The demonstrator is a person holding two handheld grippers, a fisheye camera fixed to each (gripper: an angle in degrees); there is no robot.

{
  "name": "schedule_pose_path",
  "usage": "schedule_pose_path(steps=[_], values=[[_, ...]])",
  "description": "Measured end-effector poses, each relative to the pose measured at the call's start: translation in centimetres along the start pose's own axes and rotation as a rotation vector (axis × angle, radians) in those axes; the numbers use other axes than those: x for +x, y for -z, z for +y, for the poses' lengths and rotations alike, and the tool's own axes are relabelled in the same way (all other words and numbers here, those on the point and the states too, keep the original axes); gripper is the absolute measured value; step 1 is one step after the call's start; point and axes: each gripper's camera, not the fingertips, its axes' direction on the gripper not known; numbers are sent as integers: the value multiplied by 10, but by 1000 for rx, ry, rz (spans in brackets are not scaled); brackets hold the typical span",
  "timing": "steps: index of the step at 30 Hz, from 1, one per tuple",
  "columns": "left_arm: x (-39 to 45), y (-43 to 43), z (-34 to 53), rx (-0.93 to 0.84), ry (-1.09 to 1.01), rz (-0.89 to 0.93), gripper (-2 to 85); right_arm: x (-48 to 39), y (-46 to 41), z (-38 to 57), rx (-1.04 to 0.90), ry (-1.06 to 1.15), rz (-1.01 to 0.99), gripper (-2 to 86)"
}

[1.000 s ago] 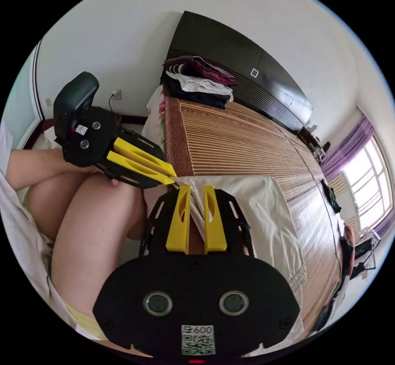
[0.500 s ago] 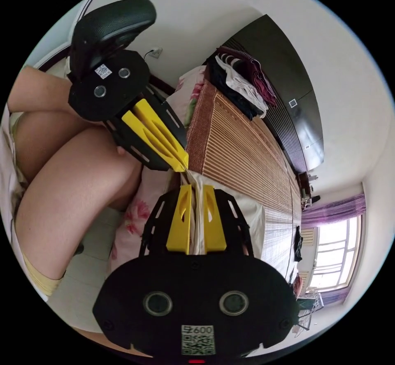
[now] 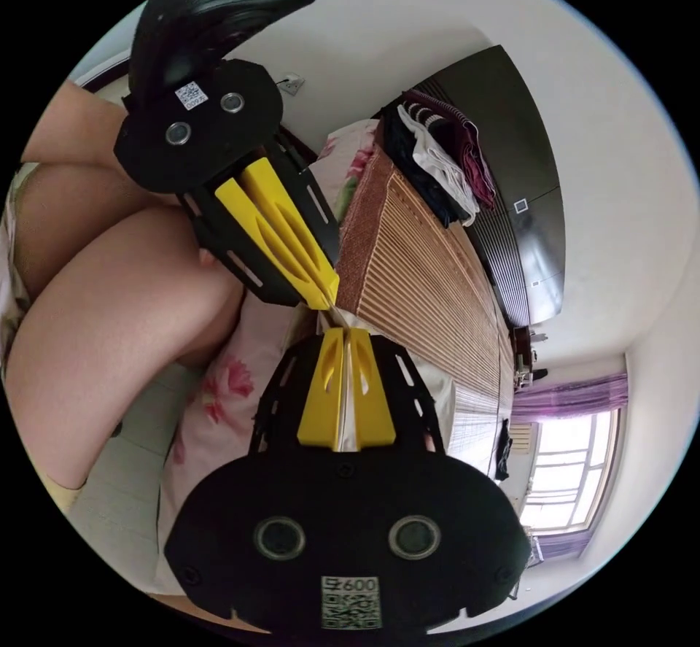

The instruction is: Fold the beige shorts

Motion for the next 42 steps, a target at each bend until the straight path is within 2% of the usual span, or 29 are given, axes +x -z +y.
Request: schedule_pose_path(steps=[6, 11, 16, 19, 25, 27, 34, 42], values=[[-23, -4, 6, -31, 45, 41, 18, -47, 5, -8, -6, -32, 165, -8], [-60, 7, 21, 51, 174, 76, 10, -30, 7, -6, 4, -179, 124, -8], [-76, -26, 20, 44, 225, 167, 5, -33, 9, -6, 1, -124, 174, -8], [-79, -52, 19, -24, 226, 213, 4, -28, 8, -7, -15, -113, 198, -8], [-77, -58, 31, 23, 218, 239, 4, 8, 9, 3, -4, -141, 189, -8], [-67, -72, 29, -39, 179, 236, 3, 24, 7, 9, -12, -136, 182, -8], [-41, -89, 34, -70, 106, 193, 3, 82, 2, 34, -8, -153, 161, -8], [-2, -105, 41, -104, 1, 113, 4, 199, 4, 103, -93, -279, 74, -8]])
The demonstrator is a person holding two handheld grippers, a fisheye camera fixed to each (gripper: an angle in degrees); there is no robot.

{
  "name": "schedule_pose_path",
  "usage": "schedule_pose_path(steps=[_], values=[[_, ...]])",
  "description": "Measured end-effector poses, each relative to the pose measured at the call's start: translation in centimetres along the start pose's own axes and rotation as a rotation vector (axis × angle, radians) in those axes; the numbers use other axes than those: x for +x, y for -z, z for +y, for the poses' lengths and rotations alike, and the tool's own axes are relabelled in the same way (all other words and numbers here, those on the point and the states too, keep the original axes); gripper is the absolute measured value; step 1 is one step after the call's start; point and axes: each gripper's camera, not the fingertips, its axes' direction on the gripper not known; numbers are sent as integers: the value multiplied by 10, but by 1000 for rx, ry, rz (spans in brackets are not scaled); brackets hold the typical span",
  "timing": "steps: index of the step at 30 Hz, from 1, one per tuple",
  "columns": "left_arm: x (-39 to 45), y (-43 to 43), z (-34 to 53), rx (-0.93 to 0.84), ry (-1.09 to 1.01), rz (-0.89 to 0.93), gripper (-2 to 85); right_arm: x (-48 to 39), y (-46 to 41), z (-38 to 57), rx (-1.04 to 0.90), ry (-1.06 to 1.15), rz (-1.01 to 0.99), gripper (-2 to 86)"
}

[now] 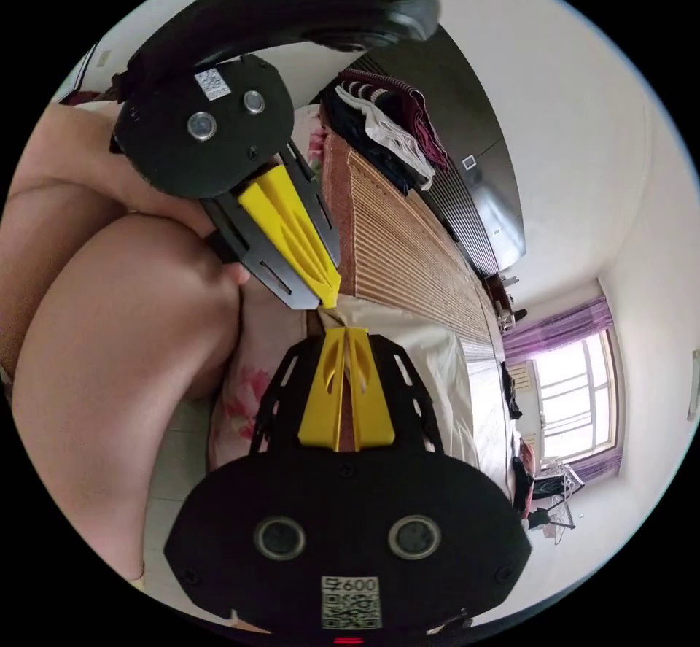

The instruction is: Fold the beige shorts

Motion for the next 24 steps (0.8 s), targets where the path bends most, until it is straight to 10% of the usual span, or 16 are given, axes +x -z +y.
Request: schedule_pose_path(steps=[24], values=[[13, -12, 28, 113, 34, -23, 8, 432, -121, 229, 213, -850, -484, -9]])
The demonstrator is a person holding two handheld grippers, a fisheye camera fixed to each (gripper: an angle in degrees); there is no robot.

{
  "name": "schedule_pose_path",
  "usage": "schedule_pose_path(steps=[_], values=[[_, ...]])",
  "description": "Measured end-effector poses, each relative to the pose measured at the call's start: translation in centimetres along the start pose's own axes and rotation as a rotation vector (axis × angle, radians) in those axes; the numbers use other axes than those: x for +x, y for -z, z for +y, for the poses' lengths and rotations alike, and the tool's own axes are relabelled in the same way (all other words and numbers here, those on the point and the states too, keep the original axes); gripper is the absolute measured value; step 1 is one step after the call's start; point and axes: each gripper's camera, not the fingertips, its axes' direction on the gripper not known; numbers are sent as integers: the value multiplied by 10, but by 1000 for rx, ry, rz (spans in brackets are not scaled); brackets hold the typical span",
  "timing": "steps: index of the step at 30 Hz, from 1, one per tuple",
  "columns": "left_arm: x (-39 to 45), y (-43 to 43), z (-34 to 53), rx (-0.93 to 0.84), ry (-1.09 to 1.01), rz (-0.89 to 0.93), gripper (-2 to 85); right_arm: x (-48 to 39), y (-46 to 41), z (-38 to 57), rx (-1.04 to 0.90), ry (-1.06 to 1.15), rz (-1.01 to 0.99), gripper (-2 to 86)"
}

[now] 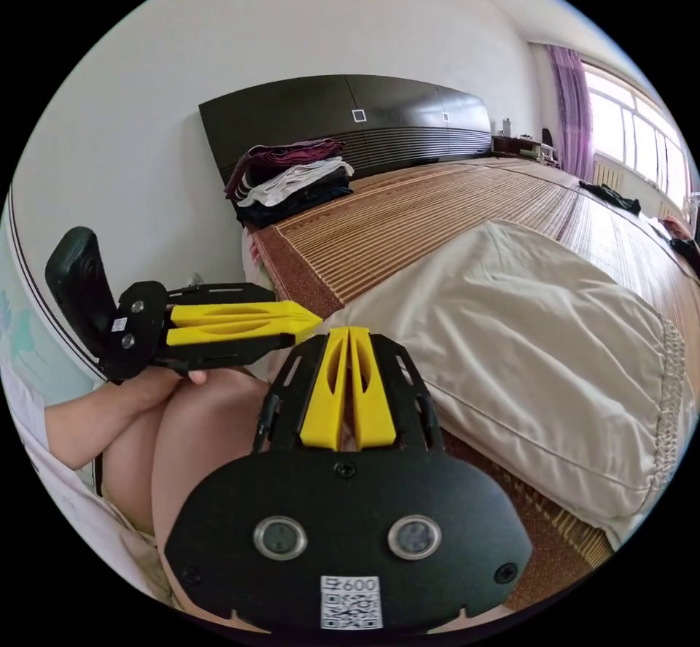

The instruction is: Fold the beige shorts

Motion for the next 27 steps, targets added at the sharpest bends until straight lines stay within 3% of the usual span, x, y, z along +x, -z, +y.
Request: schedule_pose_path(steps=[3, 10, 14, 18, 24, 27], values=[[-8, -37, -9, -137, 18, 15, 8, 27, 5, -3, 6, 19, 31, -9], [-18, -41, -1, -138, 65, 34, 8, 151, 51, 7, 82, -211, 17, -9], [-9, -42, -2, -143, 31, -7, 8, 234, 109, 43, 114, -323, 248, -8], [-10, -43, -1, -138, 39, -2, 8, 313, 177, 107, 144, -417, 327, -9], [-10, -44, -3, -131, 54, 3, 7, 321, 220, 158, 197, -416, 529, -9], [-10, -44, -4, -124, 61, 4, 7, 292, 178, 128, 185, -277, 312, -8]])
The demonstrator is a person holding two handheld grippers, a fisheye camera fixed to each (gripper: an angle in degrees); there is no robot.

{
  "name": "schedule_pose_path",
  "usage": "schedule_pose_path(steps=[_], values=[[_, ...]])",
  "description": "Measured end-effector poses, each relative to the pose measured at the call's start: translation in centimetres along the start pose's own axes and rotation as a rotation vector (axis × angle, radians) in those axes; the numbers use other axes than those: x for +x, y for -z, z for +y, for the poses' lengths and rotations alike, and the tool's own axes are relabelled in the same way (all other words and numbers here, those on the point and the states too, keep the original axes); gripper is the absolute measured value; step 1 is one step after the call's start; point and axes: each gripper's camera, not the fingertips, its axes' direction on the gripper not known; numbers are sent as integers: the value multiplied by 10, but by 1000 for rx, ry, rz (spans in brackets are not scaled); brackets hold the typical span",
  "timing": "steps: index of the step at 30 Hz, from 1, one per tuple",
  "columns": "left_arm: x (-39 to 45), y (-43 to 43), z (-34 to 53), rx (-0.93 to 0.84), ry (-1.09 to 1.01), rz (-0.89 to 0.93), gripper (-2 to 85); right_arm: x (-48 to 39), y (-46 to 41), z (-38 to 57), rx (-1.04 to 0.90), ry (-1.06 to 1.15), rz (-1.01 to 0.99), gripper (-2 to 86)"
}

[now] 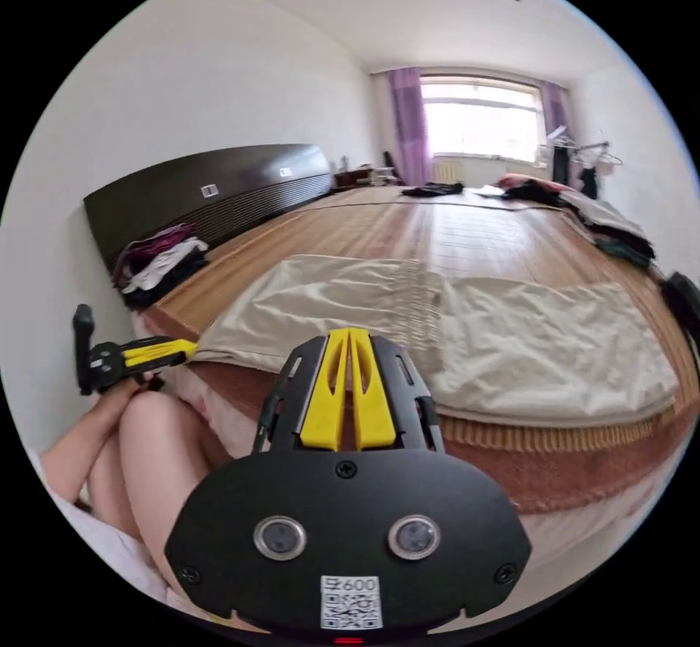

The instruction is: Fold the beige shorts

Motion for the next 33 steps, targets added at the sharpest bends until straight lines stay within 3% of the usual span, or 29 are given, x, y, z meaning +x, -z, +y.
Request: schedule_pose_path(steps=[4, 6, 9, 12, 15, 22, 23, 33], values=[[3, 0, -4, -2, -10, -6, 7, -99, -105, -47, -169, 221, -394, -8], [8, -1, -8, -7, -28, -21, 7, -159, -209, -71, -361, 307, -544, -8], [13, -1, -14, -12, -51, -38, 7, -227, -329, -61, -638, 427, -655, -9], [14, -1, -18, -11, -64, -39, 7, -249, -419, -21, -852, 497, -638, -9], [10, -3, -22, -10, -54, -24, 7, -209, -488, -2, -933, 356, -744, -9], [2, -8, -38, -19, -54, -5, 7, -43, -615, -23, -872, -61, -799, -9], [2, -9, -42, -26, -58, -11, 7, -16, -625, -29, -803, -79, -712, -9], [-7, -10, -70, -93, -43, -52, 7, 109, -671, 1, -591, -219, -594, -8]])
